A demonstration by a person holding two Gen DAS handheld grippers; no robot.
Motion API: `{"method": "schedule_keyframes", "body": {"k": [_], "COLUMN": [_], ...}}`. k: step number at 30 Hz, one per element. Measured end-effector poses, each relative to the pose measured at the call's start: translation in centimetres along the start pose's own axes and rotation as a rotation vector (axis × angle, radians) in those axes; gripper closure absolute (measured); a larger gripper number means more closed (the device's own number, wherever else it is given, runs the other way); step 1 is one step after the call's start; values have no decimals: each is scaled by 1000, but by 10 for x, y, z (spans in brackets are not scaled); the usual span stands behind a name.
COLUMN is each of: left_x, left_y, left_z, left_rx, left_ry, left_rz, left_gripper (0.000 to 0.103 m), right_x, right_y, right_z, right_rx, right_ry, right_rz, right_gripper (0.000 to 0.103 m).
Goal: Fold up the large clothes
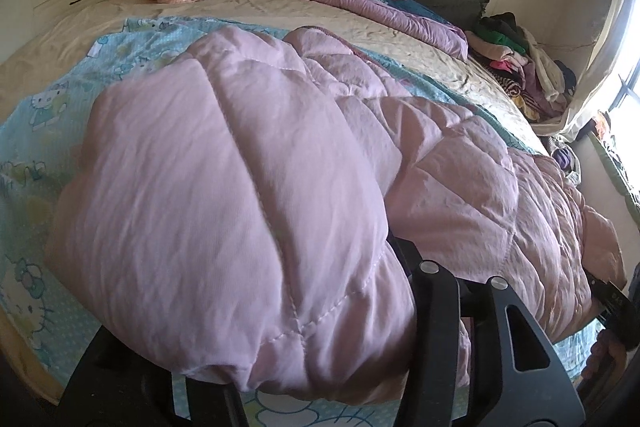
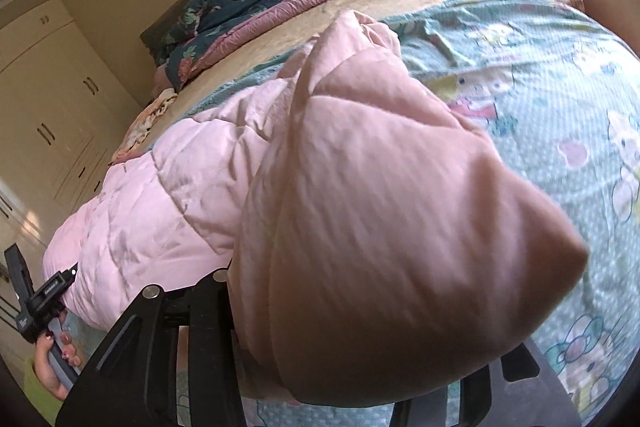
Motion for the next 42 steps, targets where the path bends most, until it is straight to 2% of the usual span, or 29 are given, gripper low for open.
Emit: {"method": "schedule_keyframes", "body": {"k": [4, 7, 8, 12, 14, 18, 19, 21, 28, 37, 42], "left_x": [0, 3, 4, 9, 14, 25, 28, 34, 60, 108, 122], "left_y": [-4, -4, -5, -6, -8, -11, -13, -15, -20, -17, -24], "left_z": [3, 3, 4, 6, 6, 5, 4, 2, -8, -49, -69], "left_rx": [9, 18, 23, 42, 48, 49, 47, 36, -2, -107, -145], "left_ry": [1, 2, 0, 1, 3, 4, 4, 14, 38, 15, -9], "left_rz": [-3, 2, 6, 25, 33, 43, 42, 43, 24, -70, -78], "left_gripper": [56, 51, 50, 36, 32, 16, 12, 10, 10, 9, 9], "right_x": [-4, -2, 1, 11, 19, 34, 39, 50, 90, 148, 173], "right_y": [-4, -5, -4, -10, -12, -17, -18, -20, -27, -35, -42], "right_z": [-6, -9, -10, -15, -17, -22, -24, -26, -35, -16, 1], "right_rx": [-33, -49, -51, -64, -71, -64, -60, -49, -11, 54, 100], "right_ry": [2, 3, -3, -11, -15, -41, -55, -75, -121, -104, -90], "right_rz": [18, 28, 28, 32, 27, 13, 4, -17, -96, -200, -238], "right_gripper": [55, 45, 38, 22, 15, 8, 7, 6, 4, 4, 4]}}
Point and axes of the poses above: each gripper's, at about its wrist camera, not at the fingertips, and x roughly against the way its jaws point, z to its left, y to its top, the point moved 5 cm from there along -x, roughly the way its jaws point, and after that the axes turned 14 degrees about -y, right-handed, at the moved point
